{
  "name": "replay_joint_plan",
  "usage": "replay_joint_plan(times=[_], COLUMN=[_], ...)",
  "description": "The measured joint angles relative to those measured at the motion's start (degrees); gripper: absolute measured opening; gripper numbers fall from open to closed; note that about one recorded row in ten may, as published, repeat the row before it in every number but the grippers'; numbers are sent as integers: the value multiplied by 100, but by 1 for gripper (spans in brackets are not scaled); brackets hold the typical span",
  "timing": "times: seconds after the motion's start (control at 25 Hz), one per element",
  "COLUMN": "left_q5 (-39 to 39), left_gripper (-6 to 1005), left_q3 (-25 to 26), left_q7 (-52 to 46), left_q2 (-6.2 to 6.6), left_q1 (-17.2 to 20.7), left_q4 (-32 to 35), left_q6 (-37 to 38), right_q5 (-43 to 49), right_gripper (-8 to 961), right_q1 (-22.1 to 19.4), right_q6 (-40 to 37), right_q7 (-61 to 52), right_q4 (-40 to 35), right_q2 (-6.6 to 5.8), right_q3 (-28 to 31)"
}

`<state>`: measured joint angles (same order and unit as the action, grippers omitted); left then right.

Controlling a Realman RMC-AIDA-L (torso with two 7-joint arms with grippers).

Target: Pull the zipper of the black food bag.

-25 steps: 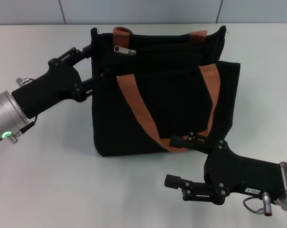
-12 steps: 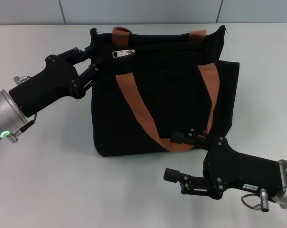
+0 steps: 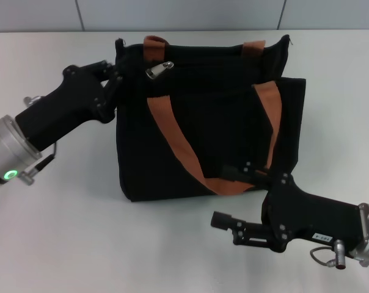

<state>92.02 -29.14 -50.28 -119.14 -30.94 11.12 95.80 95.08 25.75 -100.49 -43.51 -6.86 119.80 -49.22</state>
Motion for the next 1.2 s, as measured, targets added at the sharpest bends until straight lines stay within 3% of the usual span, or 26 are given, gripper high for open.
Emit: replay_joint_plan(times=[0.24, 0.48, 0.84, 1.2], left_q5=[-32, 4, -12, -15], left_gripper=[24, 26, 28, 31], left_q3=[39, 50, 76, 85], left_q7=[-311, -423, -388, -353], left_q2=[-2, -2, -5, -4], left_q1=[-246, -353, -559, -733], left_q4=[-329, -351, -436, -521], left_q6=[-220, -239, -74, -18], right_q5=[-828, -1022, -1800, -1826], right_gripper=[788, 786, 783, 780], right_q1=[-80, -107, 151, 313], right_q6=[-113, -571, -624, -448], right_q7=[-140, -257, -2334, -3139], right_q4=[233, 242, 254, 540], right_q2=[-25, -27, -18, -13], right_q3=[2, 130, 390, 978])
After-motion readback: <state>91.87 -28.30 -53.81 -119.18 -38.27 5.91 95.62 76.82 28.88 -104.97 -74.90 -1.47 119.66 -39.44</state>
